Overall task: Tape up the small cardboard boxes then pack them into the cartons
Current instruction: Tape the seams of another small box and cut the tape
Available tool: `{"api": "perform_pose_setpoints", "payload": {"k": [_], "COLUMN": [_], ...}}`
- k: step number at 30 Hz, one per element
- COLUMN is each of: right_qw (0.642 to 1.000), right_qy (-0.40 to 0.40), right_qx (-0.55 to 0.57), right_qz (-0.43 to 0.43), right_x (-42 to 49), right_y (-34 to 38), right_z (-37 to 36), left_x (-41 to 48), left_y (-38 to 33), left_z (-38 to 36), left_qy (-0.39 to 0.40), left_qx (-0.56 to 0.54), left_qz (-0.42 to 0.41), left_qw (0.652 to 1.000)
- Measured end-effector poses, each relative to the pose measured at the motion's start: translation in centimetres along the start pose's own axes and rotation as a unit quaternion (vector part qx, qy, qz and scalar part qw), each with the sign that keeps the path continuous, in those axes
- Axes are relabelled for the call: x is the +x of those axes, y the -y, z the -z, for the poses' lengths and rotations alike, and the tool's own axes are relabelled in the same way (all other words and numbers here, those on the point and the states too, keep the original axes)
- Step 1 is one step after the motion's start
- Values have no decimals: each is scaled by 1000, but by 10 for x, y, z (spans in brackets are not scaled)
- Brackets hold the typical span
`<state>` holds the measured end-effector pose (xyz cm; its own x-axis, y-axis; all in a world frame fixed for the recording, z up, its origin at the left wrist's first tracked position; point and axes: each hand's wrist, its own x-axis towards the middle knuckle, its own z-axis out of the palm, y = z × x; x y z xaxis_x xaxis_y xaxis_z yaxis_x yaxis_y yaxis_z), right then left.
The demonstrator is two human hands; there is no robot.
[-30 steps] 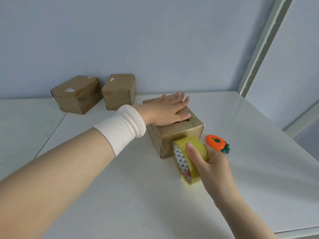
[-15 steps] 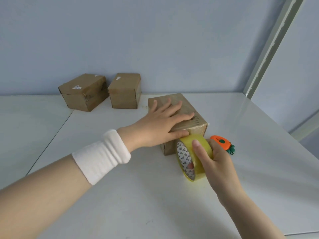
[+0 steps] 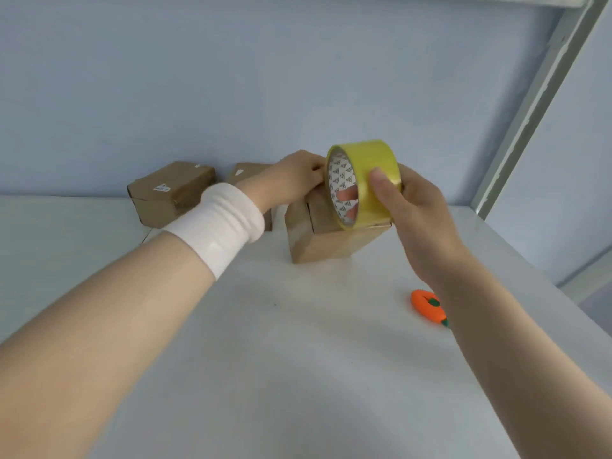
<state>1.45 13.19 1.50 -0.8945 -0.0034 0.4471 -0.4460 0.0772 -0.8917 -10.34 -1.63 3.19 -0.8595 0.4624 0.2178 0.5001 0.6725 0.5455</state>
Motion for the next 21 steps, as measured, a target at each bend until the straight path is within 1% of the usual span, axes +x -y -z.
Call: {"api": "perform_pose_setpoints", "payload": {"k": [2,3,6,10,12,14,16,18,21], "right_qw": [999,999,999,998,997,995,994,991,989], "right_qy": [-30,-31,-10,-42,-67,-88,-84,-91,-105], "right_qx": [-9,-7,-23,-45,-38,-28,-65,-87,-70], "right_qz": [-26,-36,-33,-25,-27,-31,-26,-38,-76], "right_x": [19,26,41,56,60,57,40,16,-9], "right_y": [-9,-13,-21,-22,-17,-12,-13,-25,-45], "right_z": [-5,-7,-8,-16,-25,-30,-30,-25,-21], "left_x": [11,16,28,40,44,47,49,52,52], "left_y": [10,14,24,29,33,40,48,53,54], "left_z": [-6,-7,-4,-2,-2,-2,-4,-6,-8], "left_qy": [-49,-62,-64,-49,-42,-54,-59,-49,-43], "left_qx": [-77,-112,-175,-195,-199,-201,-228,-243,-245], "left_qz": [53,72,121,194,211,234,246,234,216], "left_qw": [994,989,975,960,956,950,940,940,944]}}
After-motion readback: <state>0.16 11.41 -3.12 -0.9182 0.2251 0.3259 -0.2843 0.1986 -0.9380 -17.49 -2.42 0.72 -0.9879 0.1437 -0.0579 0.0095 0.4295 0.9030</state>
